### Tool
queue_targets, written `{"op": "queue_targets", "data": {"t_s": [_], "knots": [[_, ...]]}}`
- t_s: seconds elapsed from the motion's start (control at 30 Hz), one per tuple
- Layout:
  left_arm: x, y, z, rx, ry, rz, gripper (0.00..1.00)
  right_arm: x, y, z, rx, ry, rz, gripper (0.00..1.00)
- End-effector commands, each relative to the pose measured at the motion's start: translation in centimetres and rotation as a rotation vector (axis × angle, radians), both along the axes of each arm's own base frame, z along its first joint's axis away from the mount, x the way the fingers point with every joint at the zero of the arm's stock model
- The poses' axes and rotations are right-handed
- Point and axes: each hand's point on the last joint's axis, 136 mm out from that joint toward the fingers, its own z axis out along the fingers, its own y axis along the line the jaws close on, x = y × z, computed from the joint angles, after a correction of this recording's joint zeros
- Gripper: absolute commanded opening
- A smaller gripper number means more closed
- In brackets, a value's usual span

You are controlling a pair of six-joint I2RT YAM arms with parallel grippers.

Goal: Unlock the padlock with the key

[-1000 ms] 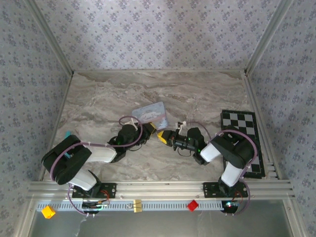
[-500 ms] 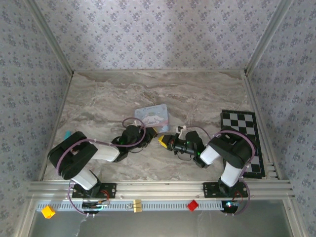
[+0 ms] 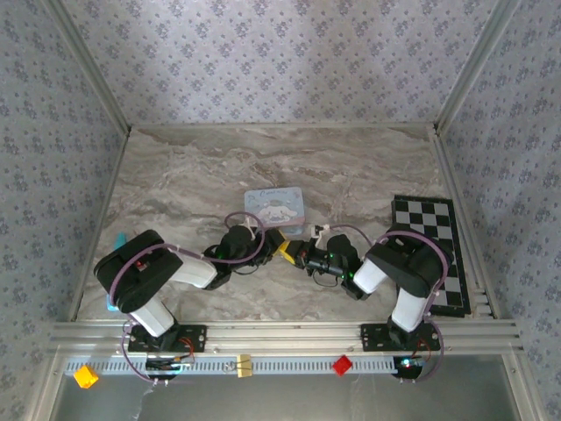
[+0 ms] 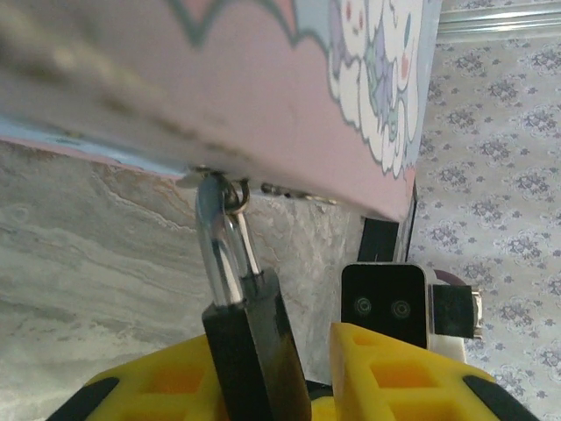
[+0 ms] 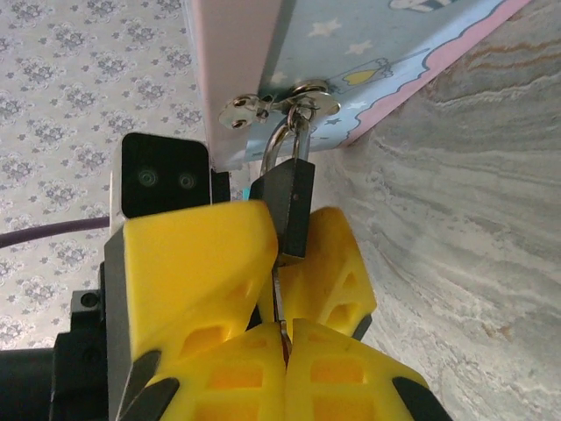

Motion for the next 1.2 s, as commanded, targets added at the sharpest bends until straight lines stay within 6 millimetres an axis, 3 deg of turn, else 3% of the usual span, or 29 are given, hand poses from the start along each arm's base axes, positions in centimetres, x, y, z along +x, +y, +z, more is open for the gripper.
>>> {"op": "queue_targets", "data": {"t_s": [0.0,0.17,0.4,0.6,1.03,1.17], "knots": [[-1.3,-1.5,0.3,-0.04,0.036,-0.075,0.28,0.1,0.3,0.4,0.004,-0.047,0.0,0.0],[-1.0,-1.1,-0.2,-0.025,0.038,-0.058,0.28,-0.1,-0.1,-0.2,-0.012,-0.037,-0.008,0.0],[0.2,-0.3,-0.4,-0.005,0.014,-0.033,0.39,-0.1,-0.2,-0.4,-0.016,-0.035,-0.01,0.0],[1.3,0.8,-1.5,0.03,0.032,-0.007,0.41,-0.1,-0.2,-0.5,-0.018,-0.032,-0.009,0.0],[2.2,0.6,-1.7,0.048,0.026,-0.01,0.22,0.2,-0.3,-0.6,-0.02,-0.029,-0.017,0.0],[2.0,1.1,-2.0,0.067,0.029,-0.001,0.26,0.2,-1.0,-1.0,-0.032,-0.024,-0.033,0.0]]}}
